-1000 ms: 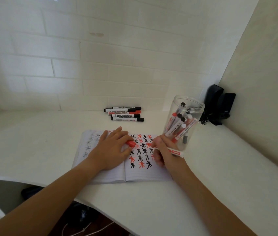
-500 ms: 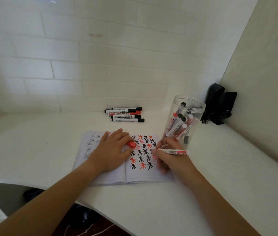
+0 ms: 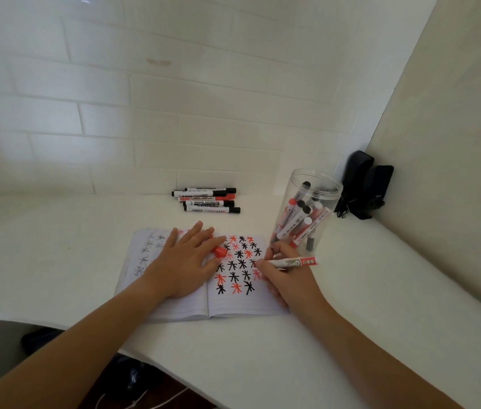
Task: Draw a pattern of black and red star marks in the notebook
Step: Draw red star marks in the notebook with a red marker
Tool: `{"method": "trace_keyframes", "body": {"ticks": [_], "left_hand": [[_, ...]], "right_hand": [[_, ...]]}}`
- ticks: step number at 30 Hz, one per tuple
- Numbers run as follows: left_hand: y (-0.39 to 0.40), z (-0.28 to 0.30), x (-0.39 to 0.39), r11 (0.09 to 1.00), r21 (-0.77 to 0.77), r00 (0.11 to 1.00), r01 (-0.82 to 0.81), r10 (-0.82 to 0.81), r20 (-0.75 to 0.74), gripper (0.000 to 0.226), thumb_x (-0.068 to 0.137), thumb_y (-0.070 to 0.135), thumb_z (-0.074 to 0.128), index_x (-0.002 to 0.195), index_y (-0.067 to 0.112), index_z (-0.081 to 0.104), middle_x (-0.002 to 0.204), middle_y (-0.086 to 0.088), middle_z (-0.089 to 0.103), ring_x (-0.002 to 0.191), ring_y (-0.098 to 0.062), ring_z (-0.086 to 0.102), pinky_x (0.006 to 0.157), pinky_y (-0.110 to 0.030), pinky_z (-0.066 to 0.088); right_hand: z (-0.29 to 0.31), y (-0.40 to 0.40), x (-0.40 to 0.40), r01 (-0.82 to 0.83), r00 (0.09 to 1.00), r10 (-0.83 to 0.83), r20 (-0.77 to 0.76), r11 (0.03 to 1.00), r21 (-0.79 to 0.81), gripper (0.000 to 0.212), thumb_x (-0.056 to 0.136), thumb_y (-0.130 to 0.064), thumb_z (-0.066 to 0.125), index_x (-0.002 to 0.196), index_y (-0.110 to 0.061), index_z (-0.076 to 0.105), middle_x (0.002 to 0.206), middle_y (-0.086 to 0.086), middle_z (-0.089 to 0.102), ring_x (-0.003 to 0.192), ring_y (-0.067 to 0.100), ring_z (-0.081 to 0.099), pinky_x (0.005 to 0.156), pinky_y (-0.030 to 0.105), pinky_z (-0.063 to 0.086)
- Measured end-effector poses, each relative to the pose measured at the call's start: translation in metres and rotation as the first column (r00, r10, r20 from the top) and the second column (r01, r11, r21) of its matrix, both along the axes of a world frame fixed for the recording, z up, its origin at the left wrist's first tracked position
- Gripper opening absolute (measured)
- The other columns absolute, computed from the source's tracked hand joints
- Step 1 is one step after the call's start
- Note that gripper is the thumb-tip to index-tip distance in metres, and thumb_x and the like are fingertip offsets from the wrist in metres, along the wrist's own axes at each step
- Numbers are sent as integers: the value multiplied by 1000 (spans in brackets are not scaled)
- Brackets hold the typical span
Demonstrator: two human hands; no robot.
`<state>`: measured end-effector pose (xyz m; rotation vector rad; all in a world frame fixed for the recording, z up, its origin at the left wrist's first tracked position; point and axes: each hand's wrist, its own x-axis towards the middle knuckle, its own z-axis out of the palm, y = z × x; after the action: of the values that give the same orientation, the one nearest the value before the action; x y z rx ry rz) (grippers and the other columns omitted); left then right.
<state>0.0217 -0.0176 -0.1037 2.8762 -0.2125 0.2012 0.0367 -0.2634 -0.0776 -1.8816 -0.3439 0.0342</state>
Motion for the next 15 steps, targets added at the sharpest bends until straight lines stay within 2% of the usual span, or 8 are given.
{"method": "trace_keyframes", "body": {"ticks": [4, 7, 10, 13, 15], "left_hand": [[-1, 0, 0, 1000, 1, 1000, 1, -1, -8, 79, 82, 72, -2, 157, 48, 8, 168, 13, 5, 152, -6, -14, 124, -48, -8], [-1, 1, -1, 1000, 0, 1000, 1, -1, -22, 81, 81, 72, -4, 158, 45, 3, 168, 13, 3, 152, -6, -15, 124, -48, -9], [-1, 1, -2, 1000, 8, 1000, 0, 0, -18, 82, 81, 72, -6, 158, 44, 2, 168, 12, 3, 152, -7, -14, 124, -48, -9], [-1, 2, -2, 1000, 6, 1000, 2, -2, -23, 82, 81, 72, -5, 158, 45, 4, 168, 13, 4, 152, -6, -13, 124, -48, -8], [-2, 3, -2, 1000, -4, 1000, -1, 1, -25, 79, 83, 71, -1, 157, 46, 7, 167, 14, 6, 153, -5, -12, 124, -48, -8]], "right_hand": [[4, -6, -5, -82, 997, 81, 15, 991, 110, 10, 94, -6, 71, 94, -14, 66, 53, 13, 55, 41, 23, 43, 39, 25, 39], [6, -6, -7, -81, 997, 79, 13, 985, 152, 6, 98, -8, 67, 95, -13, 66, 61, 18, 62, 42, 24, 49, 40, 27, 42], [7, -9, -10, -47, 999, 46, 8, 995, 91, 9, 100, -15, 65, 92, -13, 62, 77, 16, 70, 43, 26, 54, 40, 28, 43], [5, -15, -14, -14, 1000, 14, 8, 999, -42, 17, 99, -22, 67, 86, -18, 57, 73, 17, 72, 44, 31, 57, 40, 28, 46], [4, -19, -15, -3, 1000, 3, -1, 994, -109, 19, 98, -22, 67, 84, -15, 57, 70, 19, 71, 44, 32, 57, 40, 29, 47]]}}
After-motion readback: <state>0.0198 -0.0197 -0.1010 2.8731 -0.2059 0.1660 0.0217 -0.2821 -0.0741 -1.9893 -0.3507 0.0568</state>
